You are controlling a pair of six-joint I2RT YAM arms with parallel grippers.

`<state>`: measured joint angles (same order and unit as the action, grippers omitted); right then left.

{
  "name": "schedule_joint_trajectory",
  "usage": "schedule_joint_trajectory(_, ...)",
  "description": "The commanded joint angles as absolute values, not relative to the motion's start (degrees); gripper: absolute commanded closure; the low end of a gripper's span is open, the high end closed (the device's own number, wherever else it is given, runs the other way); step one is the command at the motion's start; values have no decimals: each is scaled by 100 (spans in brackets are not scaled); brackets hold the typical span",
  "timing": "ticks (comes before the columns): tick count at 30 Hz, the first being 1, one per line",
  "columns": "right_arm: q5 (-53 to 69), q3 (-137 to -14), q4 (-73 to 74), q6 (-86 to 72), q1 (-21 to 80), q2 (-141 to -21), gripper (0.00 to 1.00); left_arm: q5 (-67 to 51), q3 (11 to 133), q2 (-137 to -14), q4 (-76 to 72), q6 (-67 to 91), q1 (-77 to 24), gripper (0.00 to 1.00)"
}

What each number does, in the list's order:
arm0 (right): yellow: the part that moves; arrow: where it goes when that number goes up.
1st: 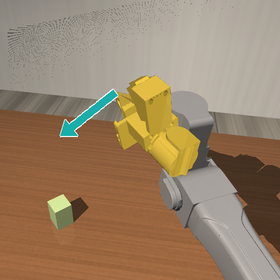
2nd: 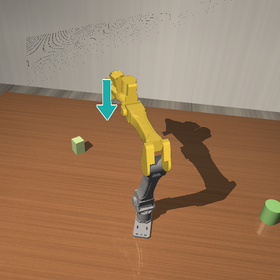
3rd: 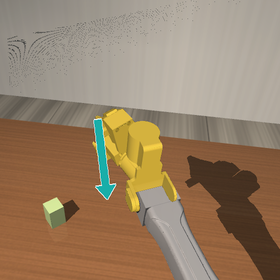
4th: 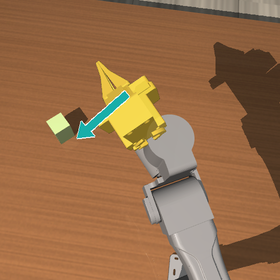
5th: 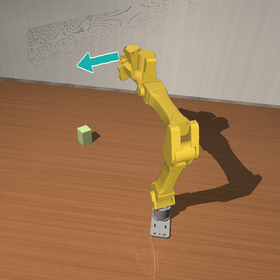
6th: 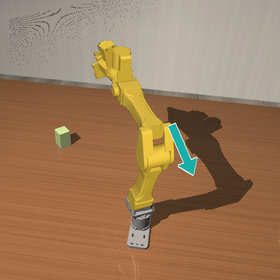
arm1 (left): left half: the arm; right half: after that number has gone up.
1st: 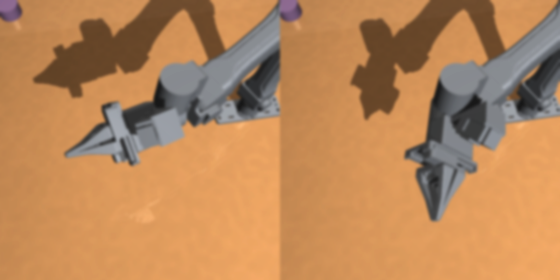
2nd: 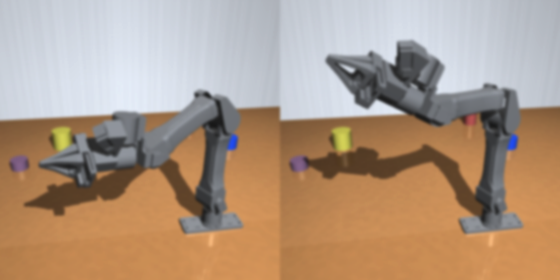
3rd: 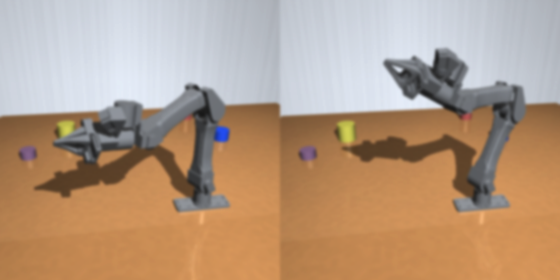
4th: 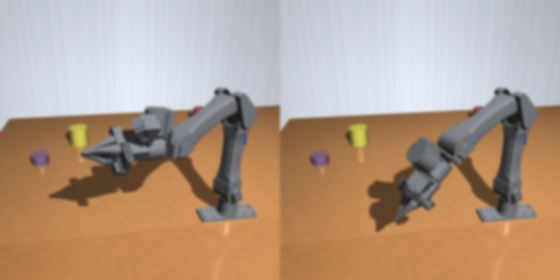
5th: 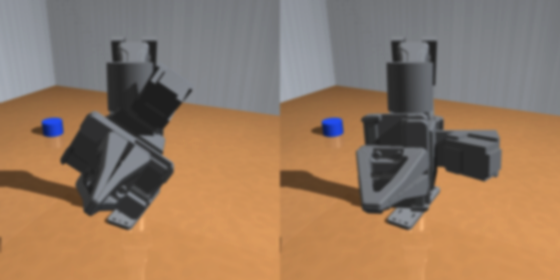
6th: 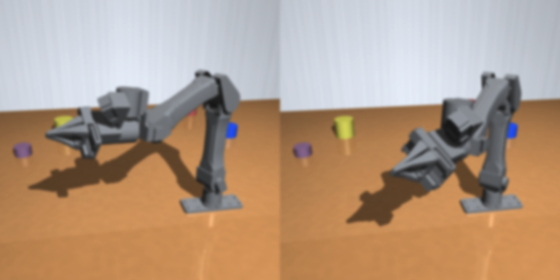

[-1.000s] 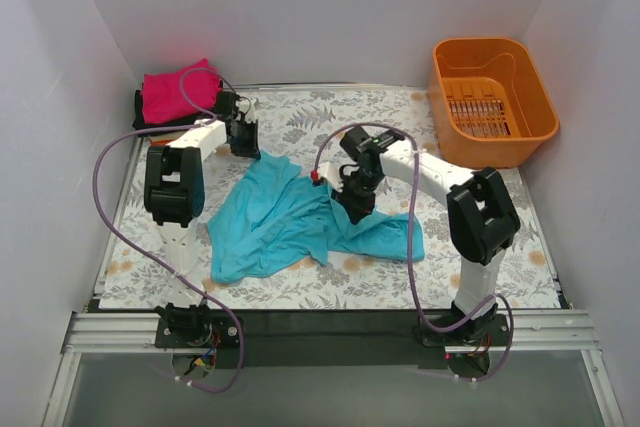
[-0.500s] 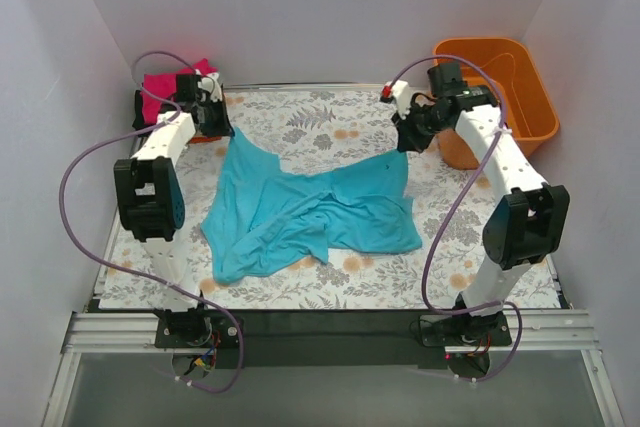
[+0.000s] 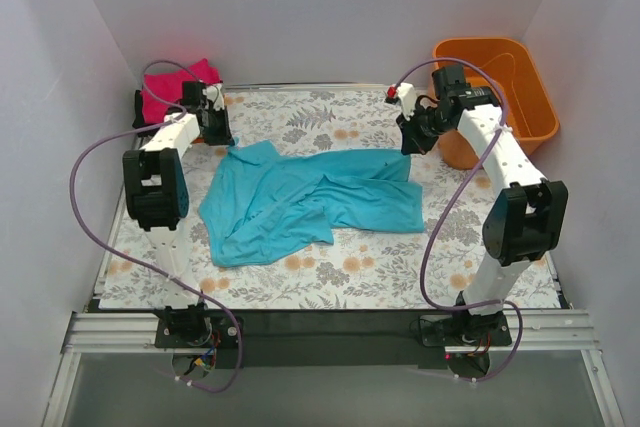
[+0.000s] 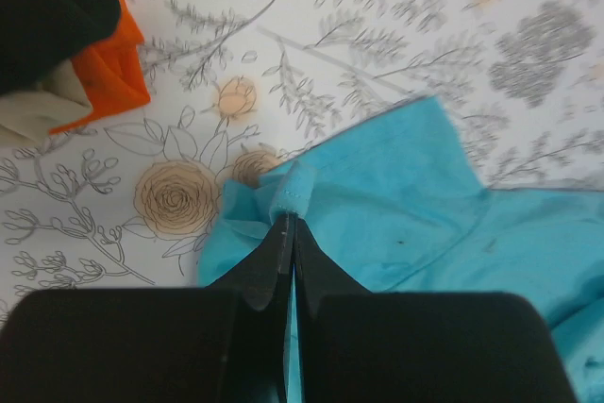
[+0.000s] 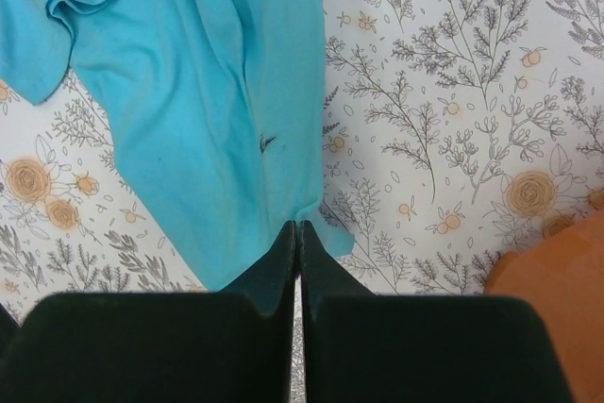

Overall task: Fold and stack the t-shirts
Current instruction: Flatten the tshirt out

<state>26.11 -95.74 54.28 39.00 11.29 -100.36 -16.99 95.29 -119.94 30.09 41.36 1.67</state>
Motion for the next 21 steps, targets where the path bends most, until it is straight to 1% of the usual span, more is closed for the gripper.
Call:
schedule_joint_trajectory(1,2742,-9510,5449,3823,1116,-10151,99,-1135,9895,-12434,3425,4069,106,100)
schedule_joint_trajectory(3,2742,-9510,5458,3850,1125,-10204,99,-1063,10289,-12673,3646,4008,88,100)
schedule_joint_trajectory(6,2760,-9536,5458,3850,1116,-10318,99,-1388,10345,-12692,3595,4069,79,99)
schedule_joint_trajectory(7,2777,-9545,5449,3850,1116,-10362,99,-1580,10345,-12648,3464,4095,70,92)
schedule_joint_trajectory(9,2803,-9580,5458,3815,1125,-10406,99,-1617,10397,-12595,3410,4192,79,85)
schedule_joint_trajectory(10,2839,-9580,5449,3814,1116,-10441,99,-1652,10528,-12603,3454,4245,-121,77)
schedule_joint_trajectory(12,2848,-9615,5458,3806,1125,-10468,99,-1635,10617,-12656,3498,4315,-237,70)
schedule_joint_trajectory(13,2848,-9615,5449,3806,1116,-10494,99,-1635,10678,-12682,3533,4368,-281,64)
schedule_joint_trajectory(16,2848,-9633,5467,3814,1125,-10512,99,-1635,10740,-12840,3621,4394,-422,61)
schedule_joint_trajectory(17,2839,-9642,5458,3823,1116,-10512,99,-1522,10749,-12884,3656,4403,-500,56)
schedule_joint_trajectory(21,2795,-9633,5458,3832,1116,-10538,99,-1144,10705,-13078,3718,4447,-641,55)
